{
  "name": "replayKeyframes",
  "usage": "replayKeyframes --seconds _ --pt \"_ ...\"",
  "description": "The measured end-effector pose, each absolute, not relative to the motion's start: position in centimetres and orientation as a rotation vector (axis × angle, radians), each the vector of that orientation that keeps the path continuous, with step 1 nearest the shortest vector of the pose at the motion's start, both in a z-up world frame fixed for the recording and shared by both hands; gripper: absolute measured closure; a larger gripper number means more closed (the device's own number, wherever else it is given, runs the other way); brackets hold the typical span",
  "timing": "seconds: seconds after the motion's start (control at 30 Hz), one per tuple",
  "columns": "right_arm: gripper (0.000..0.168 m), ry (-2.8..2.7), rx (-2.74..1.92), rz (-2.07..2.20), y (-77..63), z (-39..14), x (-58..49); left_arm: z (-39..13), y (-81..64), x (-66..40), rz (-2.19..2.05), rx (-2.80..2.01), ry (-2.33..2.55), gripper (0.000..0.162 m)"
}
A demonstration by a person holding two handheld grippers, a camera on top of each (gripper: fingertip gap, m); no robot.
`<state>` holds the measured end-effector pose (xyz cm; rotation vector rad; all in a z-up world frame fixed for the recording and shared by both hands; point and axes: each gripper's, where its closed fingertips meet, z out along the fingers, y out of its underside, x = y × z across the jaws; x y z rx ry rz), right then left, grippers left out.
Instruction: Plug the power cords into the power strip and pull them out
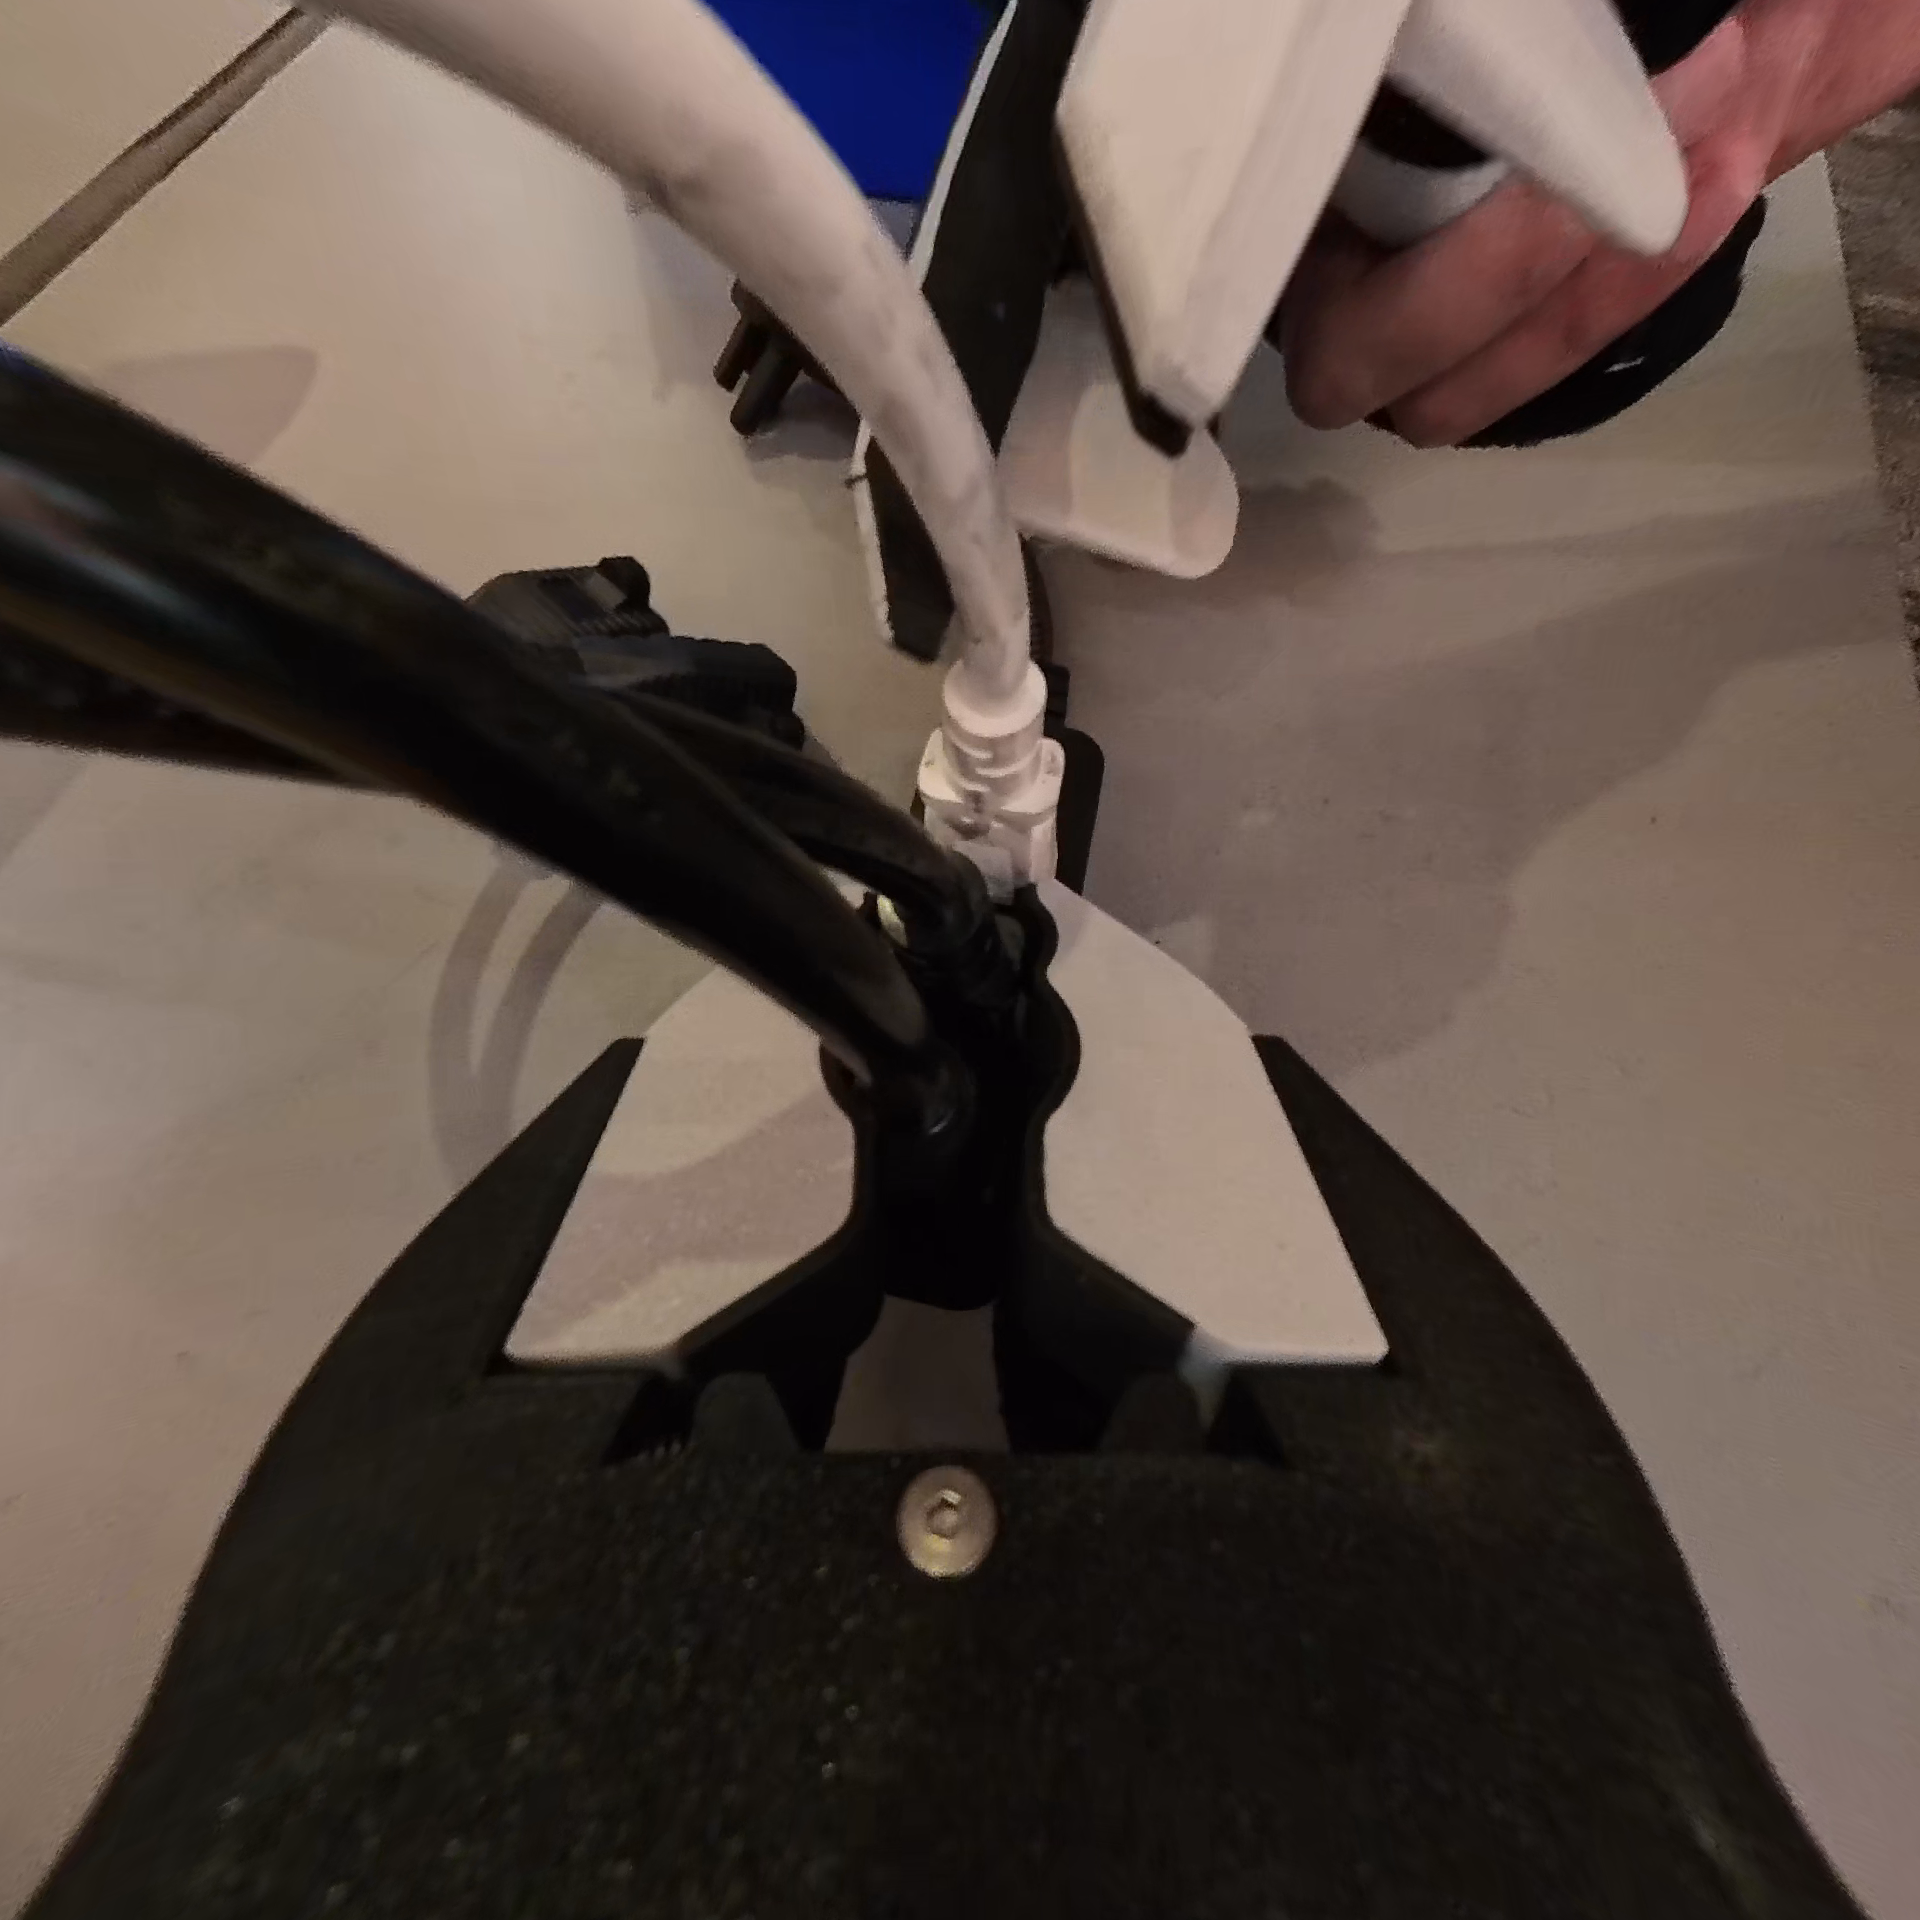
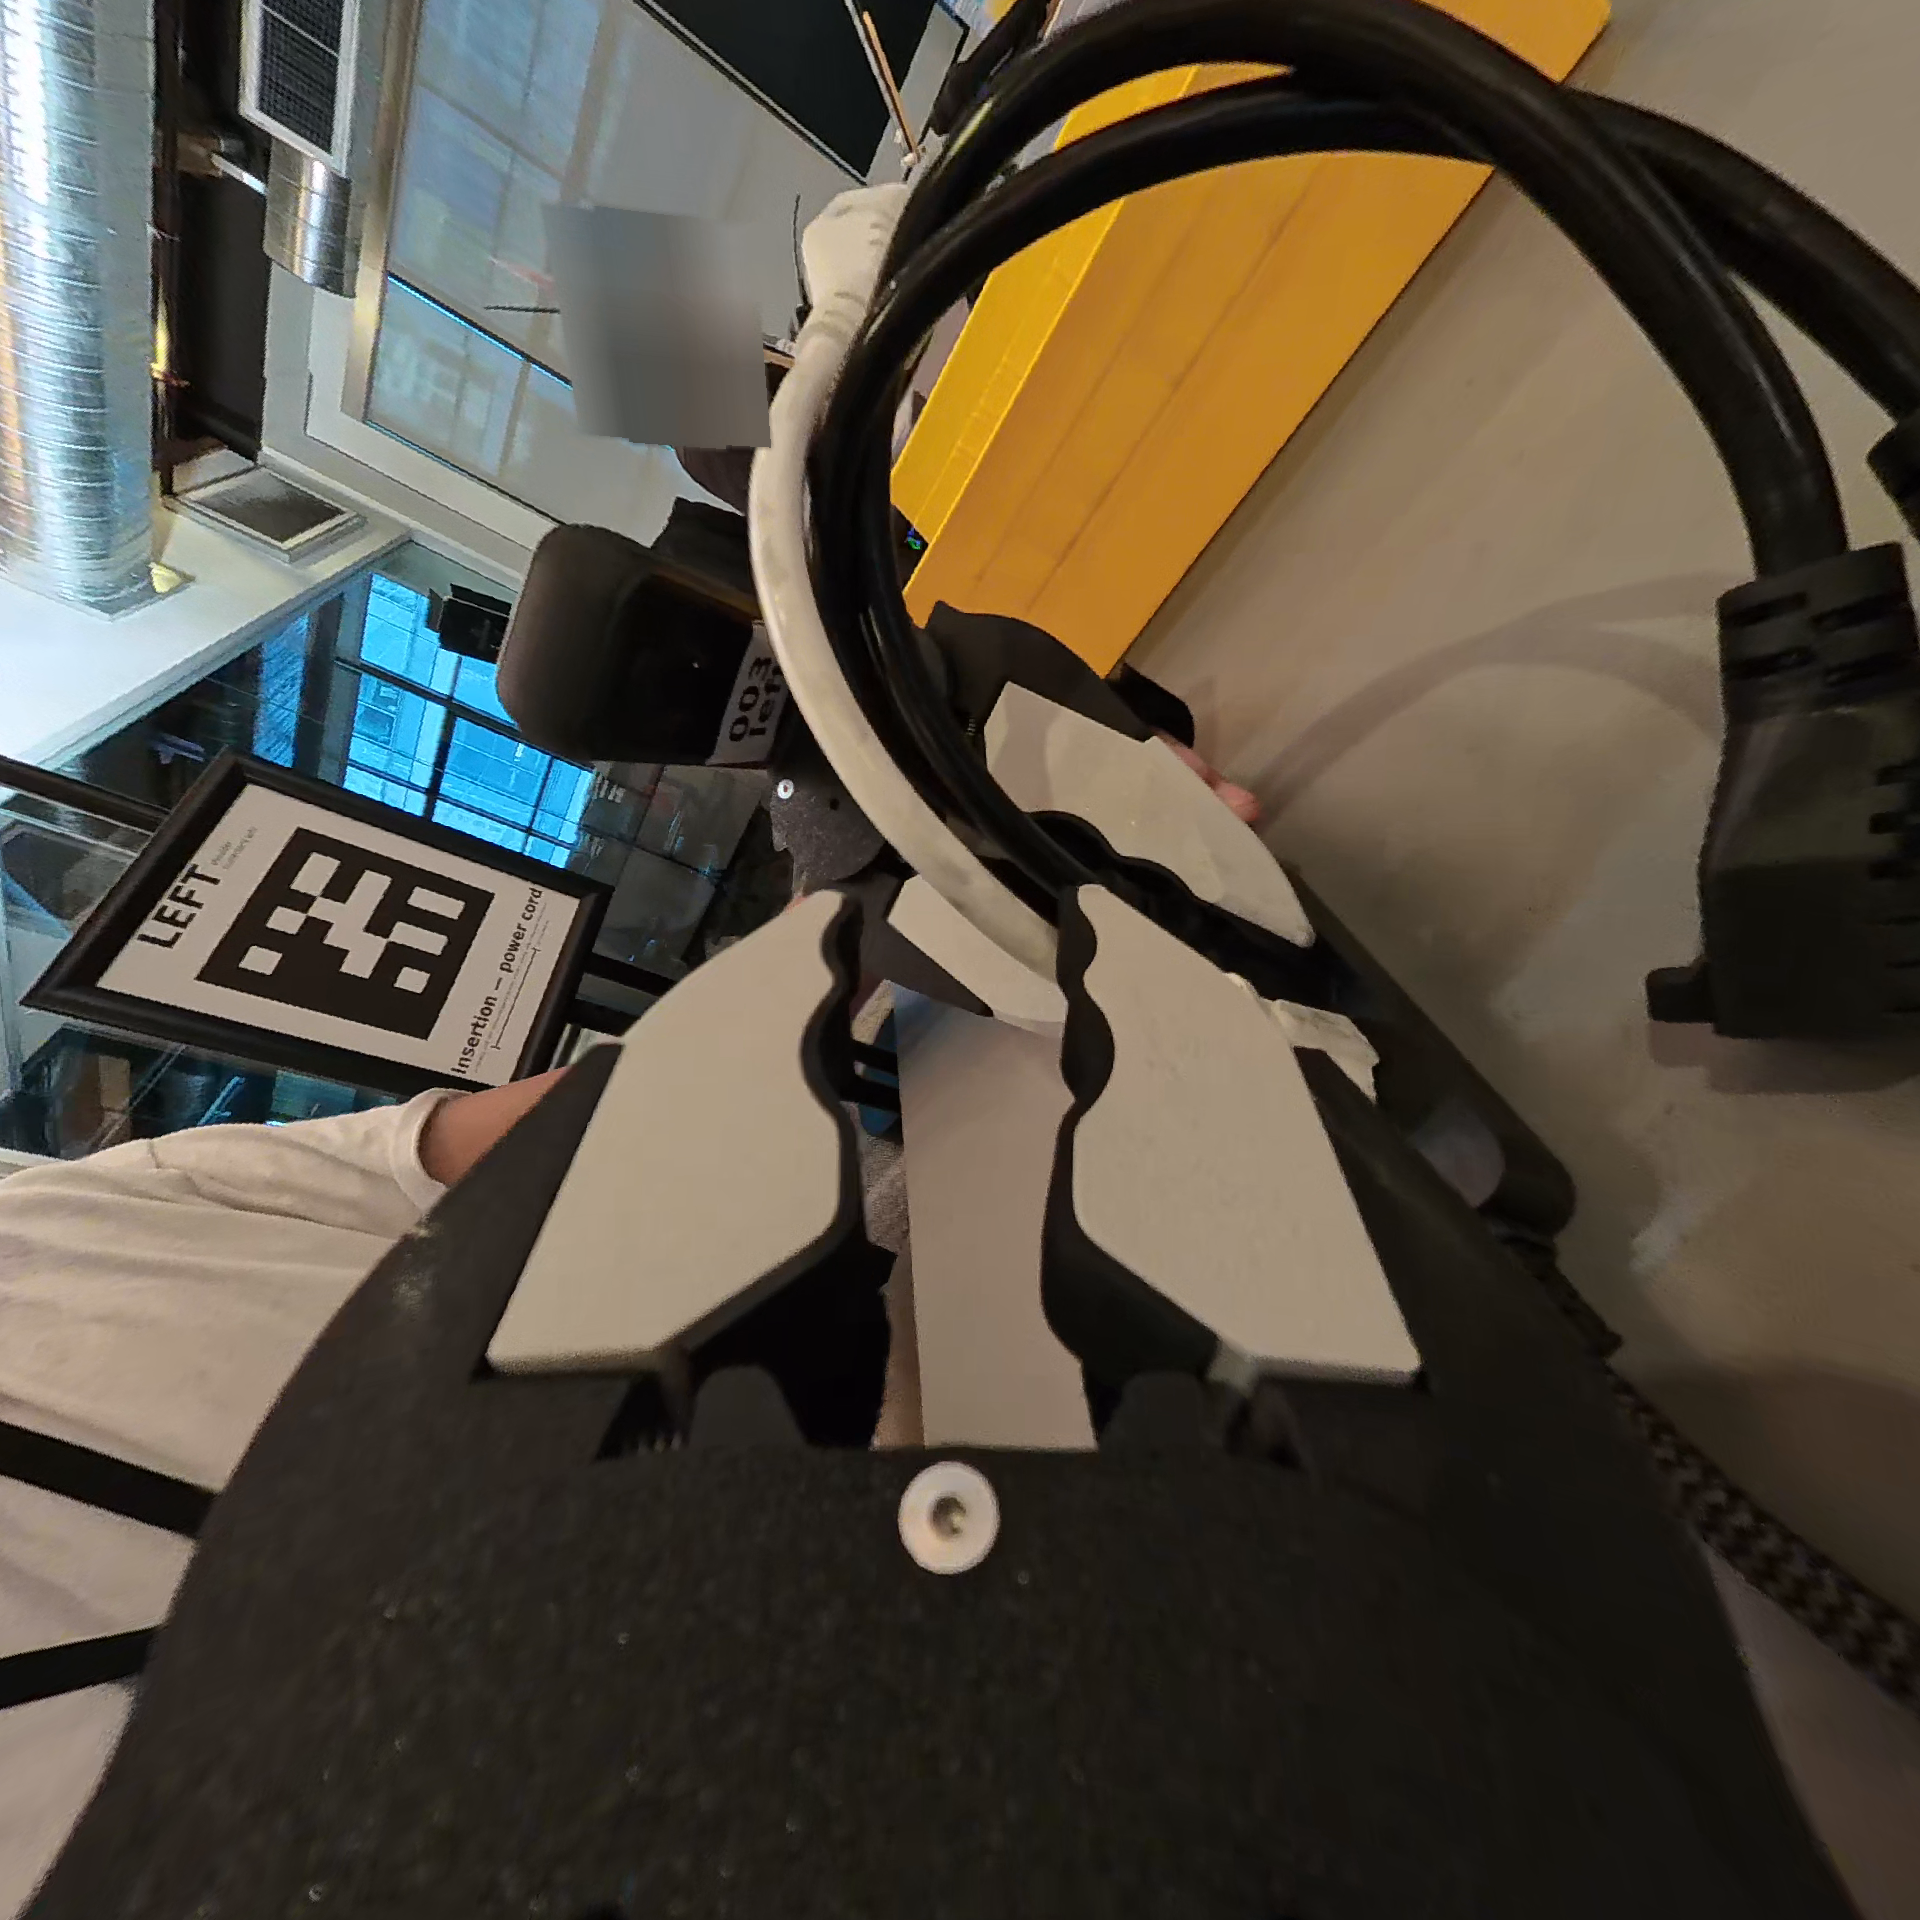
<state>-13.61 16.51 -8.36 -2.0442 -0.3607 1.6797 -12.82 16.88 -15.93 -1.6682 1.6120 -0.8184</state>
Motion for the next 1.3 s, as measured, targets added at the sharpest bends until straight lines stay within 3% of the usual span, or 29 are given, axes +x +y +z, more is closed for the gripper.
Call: replayKeyframes --seconds 0.23,0.53,0.9,1.13,1.3 --pt "0.135 -0.352 -2.037 1.68 16.6 -8.5 -13.6 -15.9 16.9 -12.8 -0.834 -1.664 1.611 0.137" --pt "0.112 -0.623 -2.037 1.32 15.9 -9.2 -15.1 -15.9 16.8 -12.8 -0.844 -1.663 1.62 0.138" --pt "0.113 -0.46 -2.052 1.561 16.2 -9.1 -15.3 -15.9 16.8 -12.7 -0.842 -1.666 1.615 0.138" --pt "0.118 -0.512 -2.075 1.419 16.5 -9.6 -15.3 -15.9 16.8 -12.7 -0.845 -1.666 1.613 0.138" --pt "0.111 -0.421 -2.062 1.542 16.4 -8.9 -15.4 -15.9 16.8 -12.7 -0.846 -1.667 1.612 0.138"
